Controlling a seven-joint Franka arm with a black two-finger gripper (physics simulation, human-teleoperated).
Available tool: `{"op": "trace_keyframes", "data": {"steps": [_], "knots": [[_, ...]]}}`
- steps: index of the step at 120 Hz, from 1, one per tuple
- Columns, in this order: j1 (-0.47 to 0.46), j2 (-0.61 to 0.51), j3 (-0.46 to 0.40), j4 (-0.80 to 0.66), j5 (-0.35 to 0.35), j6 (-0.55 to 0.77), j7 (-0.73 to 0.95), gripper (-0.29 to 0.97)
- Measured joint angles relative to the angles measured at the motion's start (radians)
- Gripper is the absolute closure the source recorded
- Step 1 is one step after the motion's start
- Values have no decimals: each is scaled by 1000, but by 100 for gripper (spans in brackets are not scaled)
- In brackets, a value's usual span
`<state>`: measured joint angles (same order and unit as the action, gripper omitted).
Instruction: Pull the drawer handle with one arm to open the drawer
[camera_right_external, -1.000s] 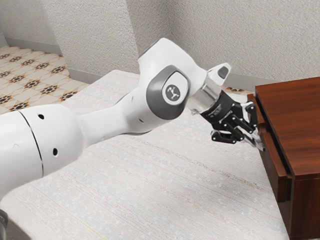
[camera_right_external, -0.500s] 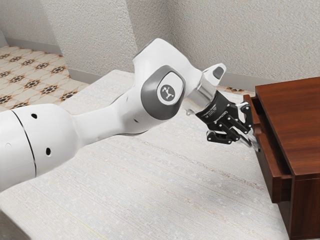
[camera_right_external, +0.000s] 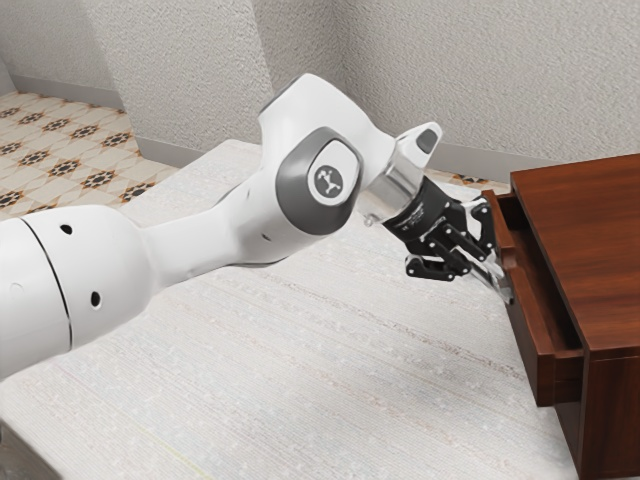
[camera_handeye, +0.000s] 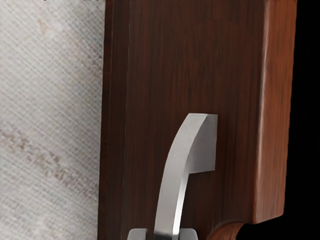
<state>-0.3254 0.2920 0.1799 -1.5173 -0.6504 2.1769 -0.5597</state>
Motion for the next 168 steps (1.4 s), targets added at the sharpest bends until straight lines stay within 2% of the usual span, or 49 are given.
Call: {"op": "trace_keyframes", "data": {"steps": [76,168], "knots": [[6,-74,5,-86,5,-2,6,75],[8,-163,26,-204,-2,7,25,68]]}}
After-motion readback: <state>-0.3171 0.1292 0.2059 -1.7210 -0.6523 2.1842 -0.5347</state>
